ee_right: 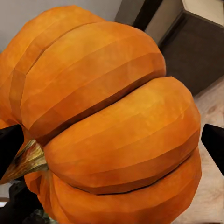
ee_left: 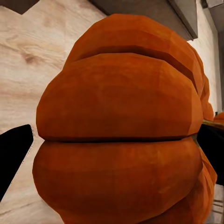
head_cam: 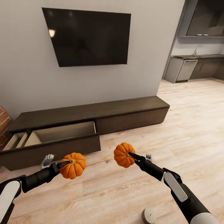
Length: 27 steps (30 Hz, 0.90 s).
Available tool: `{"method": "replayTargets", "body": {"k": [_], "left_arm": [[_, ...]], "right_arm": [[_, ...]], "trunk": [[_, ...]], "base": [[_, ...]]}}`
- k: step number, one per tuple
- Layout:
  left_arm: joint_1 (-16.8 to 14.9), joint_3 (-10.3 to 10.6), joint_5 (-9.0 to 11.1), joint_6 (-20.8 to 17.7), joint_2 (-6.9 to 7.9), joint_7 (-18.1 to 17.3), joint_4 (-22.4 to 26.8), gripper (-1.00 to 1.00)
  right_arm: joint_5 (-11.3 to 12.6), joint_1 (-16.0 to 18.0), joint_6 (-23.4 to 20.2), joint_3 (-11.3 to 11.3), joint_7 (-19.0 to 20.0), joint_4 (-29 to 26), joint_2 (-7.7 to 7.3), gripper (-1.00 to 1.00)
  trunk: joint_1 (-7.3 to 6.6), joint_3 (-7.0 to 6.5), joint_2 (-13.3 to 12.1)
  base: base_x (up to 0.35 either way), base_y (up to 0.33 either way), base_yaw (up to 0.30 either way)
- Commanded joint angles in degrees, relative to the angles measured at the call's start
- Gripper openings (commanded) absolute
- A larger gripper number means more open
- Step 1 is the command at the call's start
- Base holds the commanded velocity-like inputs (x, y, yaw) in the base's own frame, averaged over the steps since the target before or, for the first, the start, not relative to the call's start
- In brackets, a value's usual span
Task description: Place each of the two pumpkins and all three candles from the living room inside a cabinet in the living room (use any cabinet), then make sure every cabinet is closed, and position the cauldron so it is next to a table in the living room.
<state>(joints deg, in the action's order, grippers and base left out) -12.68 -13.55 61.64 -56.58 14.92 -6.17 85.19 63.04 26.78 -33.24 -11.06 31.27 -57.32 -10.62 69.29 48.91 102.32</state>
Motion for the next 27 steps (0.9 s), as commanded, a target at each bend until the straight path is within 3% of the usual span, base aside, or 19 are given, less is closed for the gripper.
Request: {"method": "replayTargets", "body": {"k": [1, 10, 13, 16, 20, 27], "left_arm": [[-0.06, -0.07, 0.15, -0.29, 0.0, -0.6, -0.03, -1.0], [-0.14, 0.14, -0.47, -0.29, 0.27, 0.81, -0.39, -1.0], [-0.2, 0.14, -0.6, -0.29, 0.42, 5.73, -0.44, -1.0], [-0.51, 0.11, -0.6, -0.29, 0.97, 15.04, -0.42, -1.0], [-0.65, 0.12, -0.52, -0.29, 2.72, 22.52, -0.3, -1.0], [-0.06, -0.04, -0.66, -0.37, 8.68, 25.17, 0.01, -1.0]], "right_arm": [[0.72, 0.03, -0.34, -0.11, -0.07, -0.02, -0.04, -1.0], [-4.58, 0.03, -0.5, -0.61, -3.6, 3.65, -0.02, -1.0], [-6.19, 0.03, -0.59, -0.63, -5.54, 3.81, 0.05, -1.0], [-7.05, 0.03, -0.75, -0.63, -10.08, 3.79, 0.07, -1.0], [-7.31, 0.11, -1.12, -0.63, -16.96, 3.75, 0.07, -1.0], [-7.23, 0.45, -1.49, -0.88, -31.48, 3.31, 0.58, -1.0]], "trunk": [[-0.23, -0.14, -0.39], [-2.21, -1.76, -4.0], [-2.87, -2.3, -5.21], [-3.53, -2.84, -6.41], [-4.41, -3.56, -8.01], [-5.94, -4.81, -10.82]], "base": [[0.0, 0.0, 0.282], [0.0, 0.0, 0.282], [0.0, 0.0, 0.281], [0.0, 0.0, 0.275], [0.0, 0.0, 0.27], [0.0, 0.0, 0.267]]}}
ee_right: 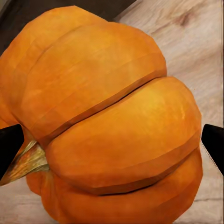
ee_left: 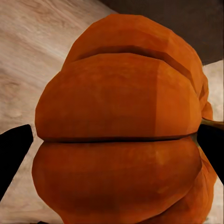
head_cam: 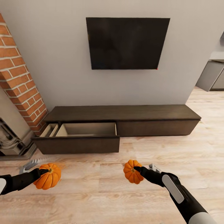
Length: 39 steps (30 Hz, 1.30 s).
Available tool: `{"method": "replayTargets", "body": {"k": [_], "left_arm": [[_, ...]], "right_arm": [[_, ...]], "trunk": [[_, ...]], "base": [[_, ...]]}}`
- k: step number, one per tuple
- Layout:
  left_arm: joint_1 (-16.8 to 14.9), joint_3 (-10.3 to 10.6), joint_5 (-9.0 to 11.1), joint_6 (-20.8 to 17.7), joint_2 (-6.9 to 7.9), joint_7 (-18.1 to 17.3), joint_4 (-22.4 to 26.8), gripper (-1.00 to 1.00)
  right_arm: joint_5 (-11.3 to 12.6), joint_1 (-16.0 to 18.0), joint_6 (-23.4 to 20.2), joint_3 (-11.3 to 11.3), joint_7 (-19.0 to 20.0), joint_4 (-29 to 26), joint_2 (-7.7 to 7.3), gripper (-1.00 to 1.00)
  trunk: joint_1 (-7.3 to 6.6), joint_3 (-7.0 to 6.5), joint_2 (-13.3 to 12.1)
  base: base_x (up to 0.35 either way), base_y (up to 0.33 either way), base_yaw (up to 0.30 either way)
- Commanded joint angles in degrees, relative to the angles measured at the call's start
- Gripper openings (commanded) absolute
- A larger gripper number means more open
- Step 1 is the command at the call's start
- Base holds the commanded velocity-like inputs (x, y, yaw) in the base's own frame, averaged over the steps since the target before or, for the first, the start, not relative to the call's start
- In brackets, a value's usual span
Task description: Place each of the two pumpkins and all three candles from the living room inside a cabinet in the living room (use any cabinet), then make sure every cabinet is closed, and position the cauldron so it is next to a table in the living room.
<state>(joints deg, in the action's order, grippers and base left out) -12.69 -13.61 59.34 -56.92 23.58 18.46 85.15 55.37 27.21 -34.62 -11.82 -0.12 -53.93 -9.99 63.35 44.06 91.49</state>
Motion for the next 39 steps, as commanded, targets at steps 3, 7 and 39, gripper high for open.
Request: {"method": "replayTargets", "body": {"k": [3, 7, 39], "left_arm": [[-0.05, -0.08, 1.58, -0.03, 1.88, 0.74, -0.04, -1.0], [-0.05, 0.15, 1.54, -0.03, 2.39, 5.82, 0.03, -1.0], [-2.42, 16.28, -3.97, 0.41, -9.18, 26.28, 1.27, -1.0]], "right_arm": [[0.42, 0.03, -1.5, -0.2, -5.46, -0.41, 0.18, -1.0], [0.4, 0.08, -2.67, -1.74, -13.86, -0.52, 0.55, -1.0], [-6.52, 0.43, -2.26, -10.15, -35.04, -0.57, 7.79, -1.0]], "trunk": [[-0.67, -0.5, -1.19], [-1.55, -1.21, -2.8], [-4.84, -3.91, -8.81]], "base": [[0.0, 0.0, 0.262], [0.0, 0.0, 0.262], [0.062, 0.057, 0.129]]}}
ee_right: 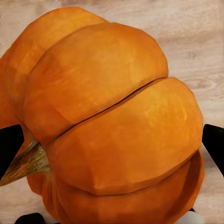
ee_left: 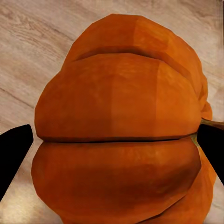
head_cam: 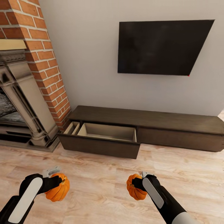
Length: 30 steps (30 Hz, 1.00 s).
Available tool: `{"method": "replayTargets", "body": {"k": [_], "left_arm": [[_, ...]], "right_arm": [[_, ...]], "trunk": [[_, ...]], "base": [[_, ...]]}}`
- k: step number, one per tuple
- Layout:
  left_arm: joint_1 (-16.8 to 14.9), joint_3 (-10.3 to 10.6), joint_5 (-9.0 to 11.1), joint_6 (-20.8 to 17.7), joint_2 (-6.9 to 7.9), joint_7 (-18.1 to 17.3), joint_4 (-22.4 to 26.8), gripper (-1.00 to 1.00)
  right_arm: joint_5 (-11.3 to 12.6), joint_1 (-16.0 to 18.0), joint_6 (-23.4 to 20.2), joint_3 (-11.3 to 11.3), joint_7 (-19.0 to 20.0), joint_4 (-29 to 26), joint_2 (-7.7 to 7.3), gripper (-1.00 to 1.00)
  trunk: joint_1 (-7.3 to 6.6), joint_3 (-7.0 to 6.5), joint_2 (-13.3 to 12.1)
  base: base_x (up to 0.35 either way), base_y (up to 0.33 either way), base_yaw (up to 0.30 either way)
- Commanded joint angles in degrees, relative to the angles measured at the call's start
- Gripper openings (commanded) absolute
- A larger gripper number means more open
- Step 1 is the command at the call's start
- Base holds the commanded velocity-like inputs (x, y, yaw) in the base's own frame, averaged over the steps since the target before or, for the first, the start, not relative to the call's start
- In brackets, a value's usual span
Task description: Place each of the two pumpkins and all three candles from the living room inside a cabinet in the living room (use any cabinet), then make sure every cabinet is closed, and position the cauldron so it is next to a table in the living room.
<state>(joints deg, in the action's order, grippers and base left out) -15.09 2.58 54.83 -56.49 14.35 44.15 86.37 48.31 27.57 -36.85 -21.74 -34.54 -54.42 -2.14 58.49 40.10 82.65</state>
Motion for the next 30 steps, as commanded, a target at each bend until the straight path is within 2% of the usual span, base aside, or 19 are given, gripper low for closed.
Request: {"method": "replayTargets", "body": {"k": [1, 8, 14, 20, 30], "left_arm": [[-0.03, 0.08, 0.54, -0.03, 0.08, 0.59, 0.07, -1.0], [-0.03, -0.02, 0.8, -0.03, 0.36, 0.59, 0.04, -1.0], [-0.03, -0.03, 0.92, -0.03, 0.43, 0.59, 0.07, -1.0], [-0.03, -0.03, 0.97, -0.03, 0.34, 0.59, 0.1, -1.0], [-0.03, -0.03, 0.94, -0.03, 0.23, 0.64, 0.11, -1.0]], "right_arm": [[0.58, 0.08, -0.02, -0.24, -0.62, -0.07, -0.06, -1.0], [0.78, 0.09, 0.02, -0.24, -0.43, -0.07, -0.04, -1.0], [0.74, 0.1, 0.02, -0.24, 2.58, -0.03, -0.05, -1.0], [0.38, 0.09, 0.08, -0.24, 3.0, -0.07, -0.06, -1.0], [0.8, 0.11, 0.05, -0.09, 3.07, -0.3, 0.01, -1.0]], "trunk": [[0.02, 0.05, 0.03], [0.02, 0.05, 0.03], [0.02, 0.05, 0.03], [0.02, 0.05, 0.03], [0.02, 0.05, 0.03]], "base": [[0.141, 0.299, -0.268], [0.056, 0.324, -0.277], [0.003, 0.337, -0.254], [0.047, 0.337, -0.036], [0.198, 0.294, -0.001]]}}
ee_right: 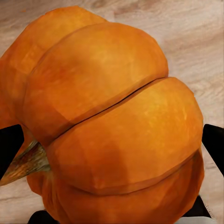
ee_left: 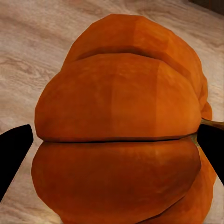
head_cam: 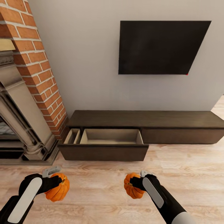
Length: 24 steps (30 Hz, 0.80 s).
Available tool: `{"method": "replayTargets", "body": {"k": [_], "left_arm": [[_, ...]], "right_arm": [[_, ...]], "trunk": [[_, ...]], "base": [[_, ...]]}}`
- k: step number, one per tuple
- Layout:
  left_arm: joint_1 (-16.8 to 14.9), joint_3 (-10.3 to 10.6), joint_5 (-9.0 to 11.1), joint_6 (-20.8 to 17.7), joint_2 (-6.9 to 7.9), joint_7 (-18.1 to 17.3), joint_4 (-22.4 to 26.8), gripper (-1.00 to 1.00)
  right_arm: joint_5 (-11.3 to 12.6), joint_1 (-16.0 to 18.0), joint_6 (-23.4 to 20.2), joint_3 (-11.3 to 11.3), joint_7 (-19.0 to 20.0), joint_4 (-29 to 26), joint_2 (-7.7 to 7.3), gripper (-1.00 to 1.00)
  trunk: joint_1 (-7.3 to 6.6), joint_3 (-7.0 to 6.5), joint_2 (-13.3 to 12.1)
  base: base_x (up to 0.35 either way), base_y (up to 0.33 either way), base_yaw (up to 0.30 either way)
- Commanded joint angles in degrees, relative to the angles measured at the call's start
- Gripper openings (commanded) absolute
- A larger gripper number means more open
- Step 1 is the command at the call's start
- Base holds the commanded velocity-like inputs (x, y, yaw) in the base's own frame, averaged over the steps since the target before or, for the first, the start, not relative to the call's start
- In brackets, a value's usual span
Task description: Place each of the two pumpkins and all three candles from the living room inside a cabinet in the living room (use any cabinet), then make sure every cabinet is closed, and position the cauldron so it is next to a table in the living room.
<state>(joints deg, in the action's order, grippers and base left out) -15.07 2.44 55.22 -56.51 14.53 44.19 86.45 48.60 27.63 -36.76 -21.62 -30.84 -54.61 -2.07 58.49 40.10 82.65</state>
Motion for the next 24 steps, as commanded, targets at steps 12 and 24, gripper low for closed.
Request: {"method": "replayTargets", "body": {"k": [12, 24], "left_arm": [[-0.05, 0.11, 0.54, -0.01, -0.15, 0.55, 0.03, -1.0], [-0.05, 0.17, 0.56, 0.04, -0.23, 0.55, 0.03, -1.0]], "right_arm": [[0.88, 0.04, -0.07, -0.15, -0.63, -2.34, -0.15, -1.0], [0.89, 0.06, -0.06, -0.17, -0.62, -2.25, -0.13, -1.0]], "trunk": [[0.02, 0.05, 0.03], [0.02, 0.05, 0.03]], "base": [[0.266, 0.233, -0.001], [0.317, 0.08, -0.217]]}}
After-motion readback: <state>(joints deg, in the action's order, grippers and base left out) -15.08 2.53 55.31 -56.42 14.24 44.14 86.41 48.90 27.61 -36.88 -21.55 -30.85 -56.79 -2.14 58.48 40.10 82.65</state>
